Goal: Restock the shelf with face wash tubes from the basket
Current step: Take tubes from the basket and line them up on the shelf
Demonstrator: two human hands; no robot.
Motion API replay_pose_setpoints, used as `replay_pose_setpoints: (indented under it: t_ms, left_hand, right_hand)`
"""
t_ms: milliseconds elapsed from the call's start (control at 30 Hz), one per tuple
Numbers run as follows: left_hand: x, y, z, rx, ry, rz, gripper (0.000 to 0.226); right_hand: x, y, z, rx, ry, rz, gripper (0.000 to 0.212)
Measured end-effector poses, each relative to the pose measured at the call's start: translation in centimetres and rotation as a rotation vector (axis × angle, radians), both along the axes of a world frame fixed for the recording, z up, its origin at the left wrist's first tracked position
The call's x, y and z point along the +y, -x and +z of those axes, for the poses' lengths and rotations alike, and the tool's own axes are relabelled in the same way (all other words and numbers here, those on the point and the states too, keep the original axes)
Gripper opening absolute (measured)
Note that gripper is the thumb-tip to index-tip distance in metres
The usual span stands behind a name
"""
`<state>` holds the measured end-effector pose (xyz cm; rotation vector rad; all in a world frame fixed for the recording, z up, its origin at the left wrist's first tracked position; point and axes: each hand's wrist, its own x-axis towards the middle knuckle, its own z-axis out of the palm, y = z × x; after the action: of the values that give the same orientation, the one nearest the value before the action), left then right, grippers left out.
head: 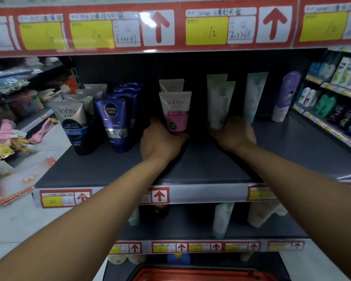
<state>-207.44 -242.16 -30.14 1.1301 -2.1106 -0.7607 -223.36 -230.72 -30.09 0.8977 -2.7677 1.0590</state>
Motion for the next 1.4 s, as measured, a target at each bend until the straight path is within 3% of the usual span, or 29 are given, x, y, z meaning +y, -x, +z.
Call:
replay_pose_setpoints:
  t_ms: [333,567,867,1067,1400]
  left_hand:
    - [-2.8,3.0,0.2,-0.068,-0.021,0.169,0.076]
    - [-3.0,3.5,0.2,-0.077,-0.004,0.202,0.076]
    - [-3.4,3.8,0.2,-0.095,-0.002,0.192,0.080]
    - [-3.5,3.7,0.0,-0.088,-0.017,0.176,0.077]
    - [-3.2,3.9,0.1,-0.108,0.028,0.127,0.076]
  right_hand:
    - [-1.5,2.0,-0.9,0.056,0.018,-0.018,0.047]
    - [-0.9,1.7,-0.8,0.068,-0.023,-0.040,0.056]
    - [-1.4,2.3,-0.6,0.034,-0.074,0.011,0.050]
    - [-1.8,2.7,-1.2,0.066,-0.075,-0.013,0.061]
    - [-1.9,3.2,-1.3,0.072,-0.090,0.007,0.061]
